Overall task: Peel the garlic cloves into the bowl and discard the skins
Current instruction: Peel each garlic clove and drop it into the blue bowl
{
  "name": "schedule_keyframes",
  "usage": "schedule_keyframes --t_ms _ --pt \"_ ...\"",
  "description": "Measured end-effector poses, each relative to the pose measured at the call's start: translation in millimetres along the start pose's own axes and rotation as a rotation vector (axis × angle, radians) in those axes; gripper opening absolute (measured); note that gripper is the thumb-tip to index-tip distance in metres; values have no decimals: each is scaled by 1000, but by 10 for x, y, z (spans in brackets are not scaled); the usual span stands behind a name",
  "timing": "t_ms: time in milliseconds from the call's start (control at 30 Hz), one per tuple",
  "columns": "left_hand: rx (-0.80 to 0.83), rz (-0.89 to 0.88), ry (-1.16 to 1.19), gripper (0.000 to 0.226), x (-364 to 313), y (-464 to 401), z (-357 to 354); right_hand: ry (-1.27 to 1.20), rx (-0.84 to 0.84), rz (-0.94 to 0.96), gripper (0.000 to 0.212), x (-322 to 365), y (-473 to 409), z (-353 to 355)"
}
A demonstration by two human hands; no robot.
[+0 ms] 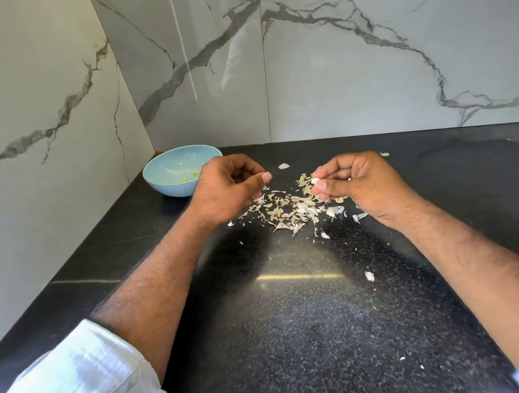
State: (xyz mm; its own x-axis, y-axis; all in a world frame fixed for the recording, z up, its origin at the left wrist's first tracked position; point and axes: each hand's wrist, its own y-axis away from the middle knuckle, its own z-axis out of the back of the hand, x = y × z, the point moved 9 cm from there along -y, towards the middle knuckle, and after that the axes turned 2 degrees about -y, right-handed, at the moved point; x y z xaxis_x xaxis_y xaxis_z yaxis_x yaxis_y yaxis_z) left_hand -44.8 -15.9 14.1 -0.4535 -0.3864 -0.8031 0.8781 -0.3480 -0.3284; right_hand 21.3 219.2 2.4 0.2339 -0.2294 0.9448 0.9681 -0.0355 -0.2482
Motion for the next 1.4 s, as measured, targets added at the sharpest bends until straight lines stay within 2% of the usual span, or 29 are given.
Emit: schedule_keyframes --t_ms 100,167,233,300,367,433,500,533,633,667,767,800,833,900,967,1033,1067,1133,1300,1400 --pt "-32 60 -17 15 173 120 211 131 19 47 13 68 -47 -240" --pt "-69 90 -60 13 264 116 321 357 87 110 17 155 -110 -495" --pt "-110 93 -87 15 288 66 397 591 124 220 17 316 -143 -779" --pt "-156 81 -86 17 325 11 499 658 98 381 19 549 -107 -1060" --pt "-192 87 -95 18 375 -26 596 719 160 482 32 604 -1 -1348" --pt "-222 106 -106 17 418 -40 659 904 365 452 33 379 124 -1668" --pt "-232 105 -88 17 410 -52 670 977 430 397 25 275 107 -1639" --pt "-231 102 -78 18 411 -54 666 956 383 393 22 331 51 -1563" --pt "-209 95 -67 19 406 -68 608 701 61 470 18 631 -47 -1192" --pt "-197 95 -58 20 405 -71 577 676 60 465 21 641 -40 -1176" --pt "-164 89 -54 20 343 -48 492 938 399 313 25 204 84 -1506" --pt "-156 93 -46 20 340 -34 484 961 428 280 24 124 66 -1495" --pt "-150 101 -28 19 344 -18 482 923 402 251 22 117 23 -1433" --pt "-118 113 19 16 346 -6 446 686 265 179 14 210 -55 -1220" --pt "-74 122 77 12 316 4 378 302 132 63 13 255 -114 -943" --pt "-24 123 132 11 248 33 285 -60 96 -34 20 238 -115 -784" --pt "4 121 159 12 220 56 236 -161 106 -63 26 223 -110 -757" --pt "48 101 201 12 164 77 147 -233 117 -98 34 194 -125 -698" --pt "100 8 241 10 6 118 14 -263 86 -103 23 130 -188 -615" --pt "103 -21 229 9 -53 136 -34 -252 90 -92 25 101 -188 -643"
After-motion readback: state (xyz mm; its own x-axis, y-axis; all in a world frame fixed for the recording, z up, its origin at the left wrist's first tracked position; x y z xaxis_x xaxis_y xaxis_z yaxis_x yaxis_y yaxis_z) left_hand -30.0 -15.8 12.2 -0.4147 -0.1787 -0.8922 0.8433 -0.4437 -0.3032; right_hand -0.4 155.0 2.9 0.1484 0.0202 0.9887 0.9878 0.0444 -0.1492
